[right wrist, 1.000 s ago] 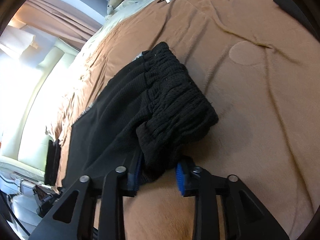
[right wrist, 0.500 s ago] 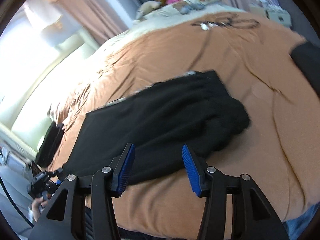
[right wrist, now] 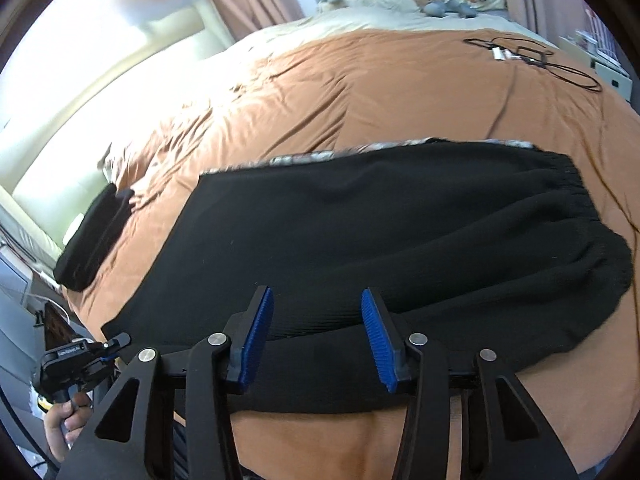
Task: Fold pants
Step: 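Release the waistband with the right gripper and smooth the pants flat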
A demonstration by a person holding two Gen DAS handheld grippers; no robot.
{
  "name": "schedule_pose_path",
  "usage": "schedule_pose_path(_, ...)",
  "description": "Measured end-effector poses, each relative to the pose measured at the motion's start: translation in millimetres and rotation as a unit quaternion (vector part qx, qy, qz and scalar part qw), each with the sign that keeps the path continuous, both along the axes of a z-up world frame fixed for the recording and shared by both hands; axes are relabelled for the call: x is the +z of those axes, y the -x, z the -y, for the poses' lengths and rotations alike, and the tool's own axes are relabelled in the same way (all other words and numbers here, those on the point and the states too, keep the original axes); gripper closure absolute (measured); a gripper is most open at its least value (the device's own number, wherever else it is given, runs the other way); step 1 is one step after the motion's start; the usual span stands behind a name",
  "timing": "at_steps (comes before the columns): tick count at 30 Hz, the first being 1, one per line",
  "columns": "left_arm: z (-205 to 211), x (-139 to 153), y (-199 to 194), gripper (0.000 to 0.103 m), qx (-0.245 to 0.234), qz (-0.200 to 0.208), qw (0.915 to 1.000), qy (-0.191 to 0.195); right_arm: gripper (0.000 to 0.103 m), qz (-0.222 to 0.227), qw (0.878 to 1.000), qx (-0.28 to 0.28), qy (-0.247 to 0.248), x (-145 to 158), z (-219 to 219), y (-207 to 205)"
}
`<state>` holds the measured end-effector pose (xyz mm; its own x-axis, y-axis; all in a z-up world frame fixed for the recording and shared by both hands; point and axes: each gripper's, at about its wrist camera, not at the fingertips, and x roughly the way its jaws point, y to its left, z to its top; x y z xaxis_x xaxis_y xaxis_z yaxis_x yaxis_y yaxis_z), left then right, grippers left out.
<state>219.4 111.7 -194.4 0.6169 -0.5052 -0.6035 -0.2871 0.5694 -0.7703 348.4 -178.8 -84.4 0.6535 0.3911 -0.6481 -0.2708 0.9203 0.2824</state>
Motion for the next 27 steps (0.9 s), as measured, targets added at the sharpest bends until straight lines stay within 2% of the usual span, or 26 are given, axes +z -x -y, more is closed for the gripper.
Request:
schedule_pose_path(2,-1,0,1,0.094,-0.002,0.000,1.0000,0.000,0.064,-0.009,1.000,0.004,0.006,-4,-5,-16)
schedule_pose_path(5,-3,-1,0,0.094,-0.004,0.000,1.0000,0.006,0.065,-0.022,0.999,0.016,0.018,-14,-14,-15)
schedule_pose_path(9,-3,-3,-3,0.093,-0.001,0.000,0.9999,0.013,0.074,-0.053,0.997,0.031,0.056,-37,-25,-13)
schedule_pose_path(13,-2,-2,-6,0.084,0.000,0.003,0.9999,0.014,0.074,-0.071,0.993,0.048,0.081,-45,-30,-3)
schedule_pose_path(17,-1,-2,-9,0.081,0.007,0.002,0.9998,0.020,0.077,-0.086,0.990,0.061,0.090,-33,-30,2)
schedule_pose_path(22,0,-4,-6,0.081,0.017,0.005,0.9996,0.023,0.078,-0.057,0.994,0.061,0.068,-3,-30,-2)
schedule_pose_path(25,0,-4,-2,0.081,0.022,0.003,0.9994,0.025,0.078,-0.046,0.995,0.054,0.063,4,-34,-11)
schedule_pose_path(27,0,-3,-1,0.086,0.025,0.001,0.9995,0.020,0.078,-0.049,0.996,0.046,0.059,2,-37,-23)
